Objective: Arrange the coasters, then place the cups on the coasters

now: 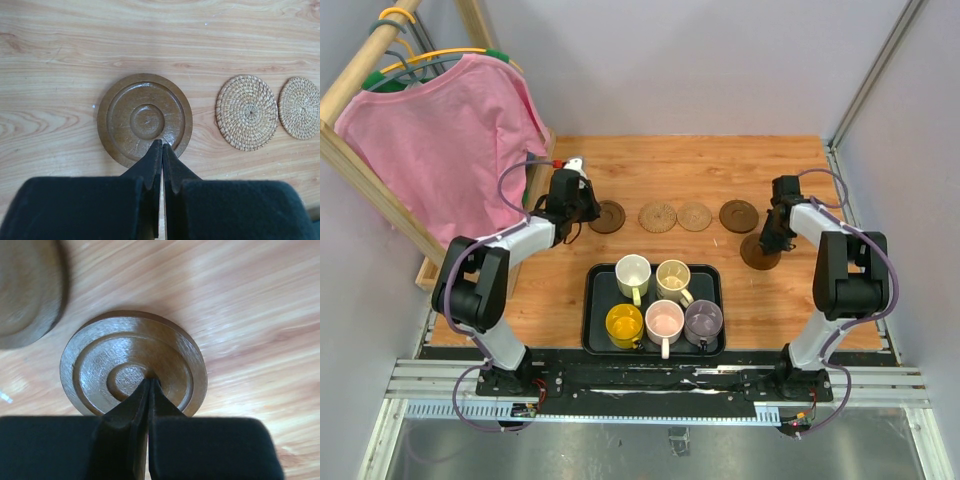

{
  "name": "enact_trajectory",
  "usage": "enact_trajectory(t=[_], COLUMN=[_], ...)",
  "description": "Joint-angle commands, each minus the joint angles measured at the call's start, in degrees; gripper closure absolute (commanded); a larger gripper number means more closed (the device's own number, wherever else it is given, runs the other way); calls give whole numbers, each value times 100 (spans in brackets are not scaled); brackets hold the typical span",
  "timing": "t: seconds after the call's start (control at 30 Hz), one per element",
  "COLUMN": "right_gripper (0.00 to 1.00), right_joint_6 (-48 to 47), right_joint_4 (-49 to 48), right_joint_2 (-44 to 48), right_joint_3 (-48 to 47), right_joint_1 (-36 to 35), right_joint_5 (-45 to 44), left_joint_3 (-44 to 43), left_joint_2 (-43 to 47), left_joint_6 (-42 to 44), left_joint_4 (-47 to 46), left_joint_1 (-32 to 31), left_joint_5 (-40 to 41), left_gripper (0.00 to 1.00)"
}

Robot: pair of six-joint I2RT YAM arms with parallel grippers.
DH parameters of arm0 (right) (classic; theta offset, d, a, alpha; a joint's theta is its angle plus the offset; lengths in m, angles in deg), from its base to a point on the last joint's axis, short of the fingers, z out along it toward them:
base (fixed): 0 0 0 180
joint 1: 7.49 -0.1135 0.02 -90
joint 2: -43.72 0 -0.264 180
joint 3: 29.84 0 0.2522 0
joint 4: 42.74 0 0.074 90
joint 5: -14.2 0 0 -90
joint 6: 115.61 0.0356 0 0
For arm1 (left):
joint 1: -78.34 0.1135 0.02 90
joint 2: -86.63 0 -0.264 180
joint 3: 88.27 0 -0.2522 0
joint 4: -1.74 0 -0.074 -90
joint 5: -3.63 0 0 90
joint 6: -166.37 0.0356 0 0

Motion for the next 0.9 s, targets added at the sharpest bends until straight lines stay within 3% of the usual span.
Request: enact_trajectory(t=[0.0,0.17,0.43,0.87], right_gripper=[99,99,99,99], right_joint_6=[96,10,-226,-818], right_joint_4=[376,371,446,122], right_joint_2=[-266,-929,-1988,-2372], right_joint_3=[-91,-981,-2304,-2826], right_joint_1=[531,971,1019,700], right_joint_5=[-857,-707,-501,300], left_joint_3=[-216,-337,-560,-832], left_joint_2=[-142,-342,-671,-1003], left_joint_6=[33,125,187,427], left_joint_4=[-215,-271,-361,-20], left_joint_1=[25,29,26,29], left_joint_5=[-92,-102,-99,335], left_gripper=[97,98,97,95])
